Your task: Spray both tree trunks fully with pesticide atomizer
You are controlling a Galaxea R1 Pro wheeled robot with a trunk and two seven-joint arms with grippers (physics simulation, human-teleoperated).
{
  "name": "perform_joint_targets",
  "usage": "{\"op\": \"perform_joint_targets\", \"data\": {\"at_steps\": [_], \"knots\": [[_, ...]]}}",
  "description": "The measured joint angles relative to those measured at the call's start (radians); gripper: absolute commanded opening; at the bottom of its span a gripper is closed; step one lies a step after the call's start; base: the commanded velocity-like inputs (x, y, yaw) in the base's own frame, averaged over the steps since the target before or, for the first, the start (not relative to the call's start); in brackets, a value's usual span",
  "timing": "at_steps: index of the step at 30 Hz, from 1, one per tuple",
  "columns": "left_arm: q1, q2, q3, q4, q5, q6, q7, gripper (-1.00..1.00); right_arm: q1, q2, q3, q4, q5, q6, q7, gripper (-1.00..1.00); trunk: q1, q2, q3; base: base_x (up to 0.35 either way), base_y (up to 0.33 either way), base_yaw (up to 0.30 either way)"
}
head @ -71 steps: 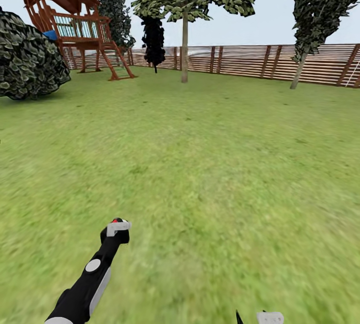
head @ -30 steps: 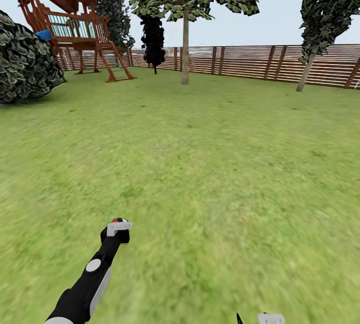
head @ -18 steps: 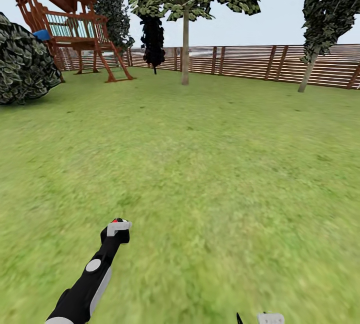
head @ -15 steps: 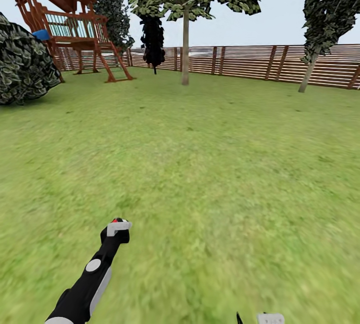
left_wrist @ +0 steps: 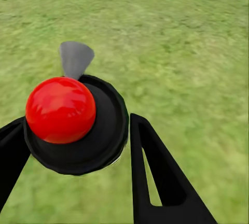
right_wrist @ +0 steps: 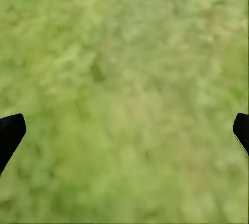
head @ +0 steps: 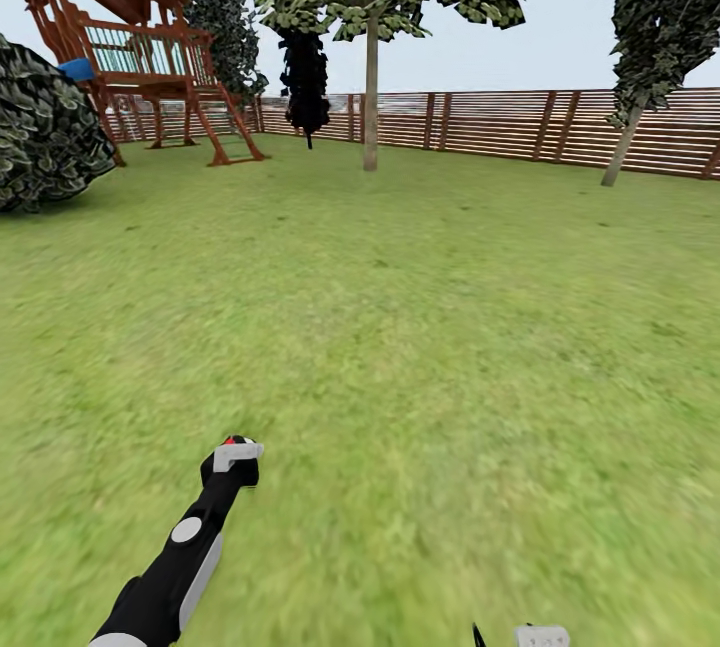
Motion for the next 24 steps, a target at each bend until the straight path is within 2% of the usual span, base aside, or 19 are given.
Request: {"op": "perform_joint_targets", "data": {"at_steps": [24], "knots": [[0.0,0.002,0.001,0.0,0.0,0.0,0.003,-1.0,0.0,0.0,0.0,0.0,0.0,0.0,0.0,1.0,0.0,0.0,0.0,0.34,0.0,0.0]]}}
